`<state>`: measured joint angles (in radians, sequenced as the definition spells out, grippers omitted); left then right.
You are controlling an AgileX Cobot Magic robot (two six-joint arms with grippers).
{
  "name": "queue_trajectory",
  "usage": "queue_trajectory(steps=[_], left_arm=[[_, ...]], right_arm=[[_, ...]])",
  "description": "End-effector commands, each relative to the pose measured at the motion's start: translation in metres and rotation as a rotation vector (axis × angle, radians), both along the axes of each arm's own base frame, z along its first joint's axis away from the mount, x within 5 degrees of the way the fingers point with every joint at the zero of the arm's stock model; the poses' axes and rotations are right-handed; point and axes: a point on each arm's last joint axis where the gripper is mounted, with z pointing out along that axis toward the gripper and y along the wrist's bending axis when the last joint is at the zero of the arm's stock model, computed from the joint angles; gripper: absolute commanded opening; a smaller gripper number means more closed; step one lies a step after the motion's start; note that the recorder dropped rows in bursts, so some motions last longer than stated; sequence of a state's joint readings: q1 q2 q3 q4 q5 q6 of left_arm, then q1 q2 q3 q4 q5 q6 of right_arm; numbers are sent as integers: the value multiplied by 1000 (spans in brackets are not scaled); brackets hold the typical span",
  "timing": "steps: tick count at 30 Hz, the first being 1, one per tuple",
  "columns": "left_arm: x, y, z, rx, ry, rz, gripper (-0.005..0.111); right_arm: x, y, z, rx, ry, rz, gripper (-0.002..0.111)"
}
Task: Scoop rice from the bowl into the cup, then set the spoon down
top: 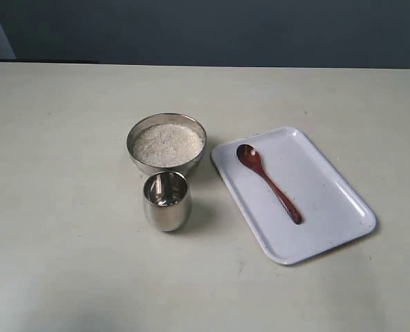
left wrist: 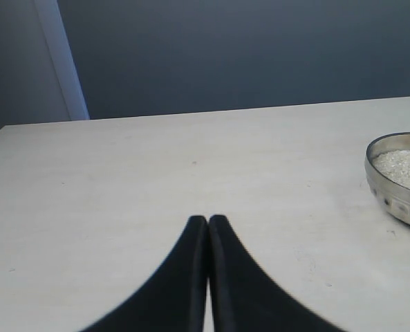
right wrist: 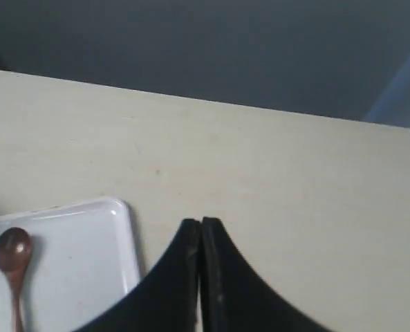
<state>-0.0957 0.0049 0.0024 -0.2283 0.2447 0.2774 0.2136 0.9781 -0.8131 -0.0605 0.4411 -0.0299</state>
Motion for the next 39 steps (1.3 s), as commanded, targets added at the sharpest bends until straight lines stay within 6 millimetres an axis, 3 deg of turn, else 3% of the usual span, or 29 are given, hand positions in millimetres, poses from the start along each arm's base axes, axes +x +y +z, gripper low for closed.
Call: queue_trajectory(steps=[1,5,9,10,12,19,22,39], left_arm=[[0,0,2,-6,-16,-4,1],[0,0,2,-6,-16,-4,1],[0,0,2,-6,-16,-4,1],[0,0,2,-6,-16,-4,1],[0,0,2,-6,-16,-4,1],[0,0,2,-6,-16,-4,1],[0,0,2,-6,-16,-4,1],[0,0,2,-6,-16,-4,1]], right_arm=[[-56,-35,-31,-2,-85,-152,0],[-102,-47,-84,61,-258,-262,0],[-124,-49,-132,172,-404,-326,0],[-126,-49,-130,189,-459,-328,0],[-132,-47,-137,189,-392,-323,0],[-145,-45,-140,180,-409,-306,0],[-147,-44,-151,172,-284,-307,0],[-147,-41,-153,271,-256,-317,0]])
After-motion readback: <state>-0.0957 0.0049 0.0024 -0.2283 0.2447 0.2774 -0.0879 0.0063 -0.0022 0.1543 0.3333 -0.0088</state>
